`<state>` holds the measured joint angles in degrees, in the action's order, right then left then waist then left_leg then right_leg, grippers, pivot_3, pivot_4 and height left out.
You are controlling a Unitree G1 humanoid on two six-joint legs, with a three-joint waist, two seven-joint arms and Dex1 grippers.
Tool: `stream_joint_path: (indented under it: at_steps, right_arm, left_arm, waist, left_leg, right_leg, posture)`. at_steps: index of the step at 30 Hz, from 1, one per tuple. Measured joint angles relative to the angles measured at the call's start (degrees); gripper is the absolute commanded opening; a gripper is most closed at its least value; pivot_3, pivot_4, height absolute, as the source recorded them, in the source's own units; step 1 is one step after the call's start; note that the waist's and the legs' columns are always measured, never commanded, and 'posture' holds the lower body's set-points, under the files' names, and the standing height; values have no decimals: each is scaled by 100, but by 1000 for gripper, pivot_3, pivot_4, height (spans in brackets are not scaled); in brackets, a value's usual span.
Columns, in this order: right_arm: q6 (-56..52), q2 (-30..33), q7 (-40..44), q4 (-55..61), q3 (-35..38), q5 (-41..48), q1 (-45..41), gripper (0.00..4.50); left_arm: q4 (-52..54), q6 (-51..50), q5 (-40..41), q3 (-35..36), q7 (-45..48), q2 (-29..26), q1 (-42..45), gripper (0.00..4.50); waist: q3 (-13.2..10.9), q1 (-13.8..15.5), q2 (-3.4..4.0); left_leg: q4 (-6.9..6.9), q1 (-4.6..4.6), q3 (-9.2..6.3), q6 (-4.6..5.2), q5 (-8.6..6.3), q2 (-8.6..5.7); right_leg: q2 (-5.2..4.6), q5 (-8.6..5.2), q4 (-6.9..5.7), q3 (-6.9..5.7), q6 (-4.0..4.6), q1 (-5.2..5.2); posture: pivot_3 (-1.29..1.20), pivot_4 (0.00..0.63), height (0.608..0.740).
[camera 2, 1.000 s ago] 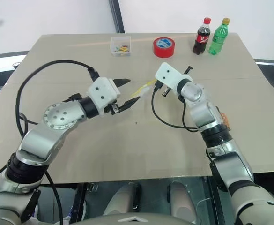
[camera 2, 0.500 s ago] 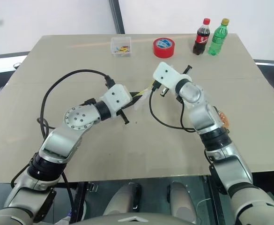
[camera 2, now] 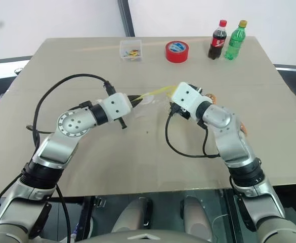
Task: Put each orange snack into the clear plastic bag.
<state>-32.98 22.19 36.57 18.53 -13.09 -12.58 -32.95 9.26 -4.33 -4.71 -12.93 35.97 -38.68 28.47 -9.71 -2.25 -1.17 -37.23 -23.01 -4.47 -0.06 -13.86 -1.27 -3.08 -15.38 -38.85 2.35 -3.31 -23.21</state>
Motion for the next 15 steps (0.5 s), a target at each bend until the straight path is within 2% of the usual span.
stream_joint_path:
  at_steps: [9,15]
  right_arm:
    - [4,-115,-106,-90,-233,55,-445,3409]
    - [-22,-244,-165,-168,-294,71,-448,3409]
  left_arm:
    - [17,230,-208,-1,85,36,-64,0]
    - [35,253,-308,1,138,53,-185,0]
  waist:
    - [0,-3,0]
    - [0,-1,0]
  left_leg:
    - [-2,0,0,0,0,0]
    - [-2,0,-1,0,0,0]
  right_leg:
    - [0,0,-2,-1,0,0]
    - [0,0,-2,-1,0,0]
  posture:
    - [0,150,740]
    - [0,150,740]
